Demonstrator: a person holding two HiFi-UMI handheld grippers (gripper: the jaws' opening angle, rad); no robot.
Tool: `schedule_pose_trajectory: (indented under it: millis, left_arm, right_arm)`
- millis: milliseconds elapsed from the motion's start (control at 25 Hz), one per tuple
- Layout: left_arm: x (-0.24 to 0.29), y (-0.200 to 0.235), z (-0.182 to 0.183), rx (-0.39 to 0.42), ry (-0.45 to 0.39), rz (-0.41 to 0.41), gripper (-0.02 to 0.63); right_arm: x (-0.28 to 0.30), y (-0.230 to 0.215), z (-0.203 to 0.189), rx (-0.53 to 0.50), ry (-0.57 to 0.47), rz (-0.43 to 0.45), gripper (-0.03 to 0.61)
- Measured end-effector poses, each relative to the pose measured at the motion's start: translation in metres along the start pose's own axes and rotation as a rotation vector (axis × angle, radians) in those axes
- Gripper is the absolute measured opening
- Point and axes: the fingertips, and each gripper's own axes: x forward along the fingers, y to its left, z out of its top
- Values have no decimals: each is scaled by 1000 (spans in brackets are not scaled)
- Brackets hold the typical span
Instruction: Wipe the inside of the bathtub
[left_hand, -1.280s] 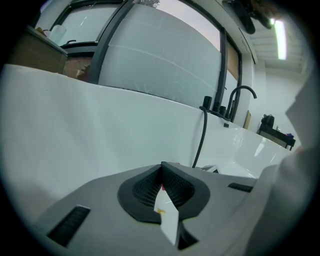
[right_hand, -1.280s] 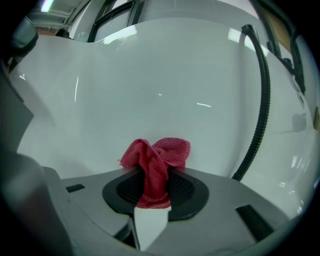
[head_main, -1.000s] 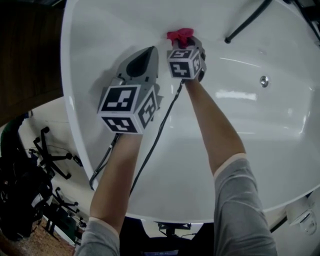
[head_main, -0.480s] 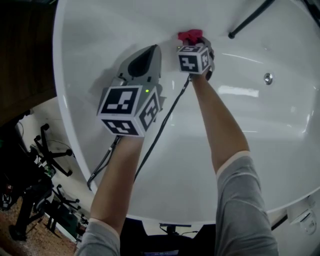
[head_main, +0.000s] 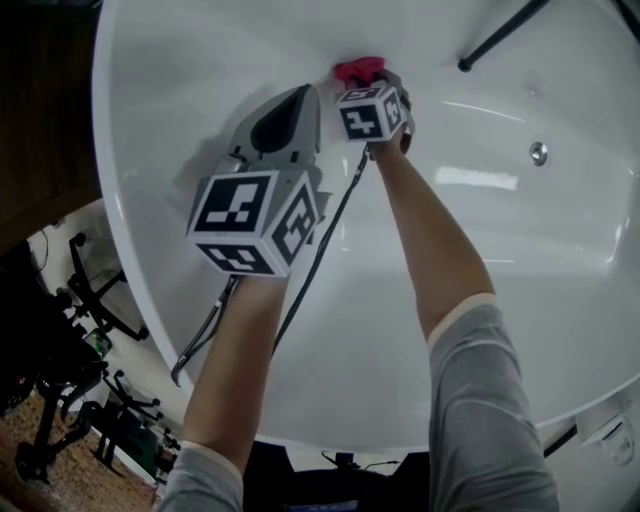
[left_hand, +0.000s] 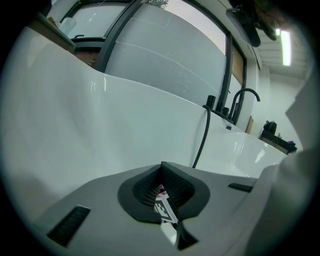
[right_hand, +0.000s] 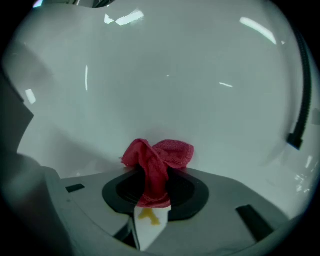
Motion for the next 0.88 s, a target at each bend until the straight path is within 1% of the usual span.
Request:
schedule_pose_trajectory:
  millis: [120,200,240,320,360,440,560,680,760,800,840,880]
  left_arm:
    - [1,-1,-5,-2,6,3,-3]
    - [3,-2,-10,-1,16,6,-3]
    - [4,-3,-12,0,20,6,-3]
    - [5,-4,-12,0,23,4,-3]
    - [5,-4,-12,-2,22,2,-3]
    - [5,-4,-12,-7,21,1,-3]
    - [6,-4,-16,-13,24,-1,-3]
    - [6,-2,-18,-16,24,0,-3]
    - [8,-1,-18,-19,25,8,-3]
    - [9,-1,-19,-19,28,10,-3]
    - [9,-2,-20,-18,31,9,-3]
    - [9,-4,-21,-16,35,7,-3]
  right_arm:
    - [7,19,-2,-43,20,70,118]
    - [16,16,-16,-45,73,76,120]
    - [20,7,-28,-23,116,59,120]
    - [21,-27,-51,43,186,-11,120]
    - [18,-47,-60,66,200,-49,121]
    - [12,-77,-75,77,220,-101,121]
    - [8,-93,-90,100,237,-111,120]
    - [9,-71,-88,111,242,-80,118]
    - [11,-34,-87,97,245,-6,117]
    - [11,-14,-82,81,225,34,117]
    - [11,3,-79,66,200,61,117]
    - [10,13,-77,54,182,68,117]
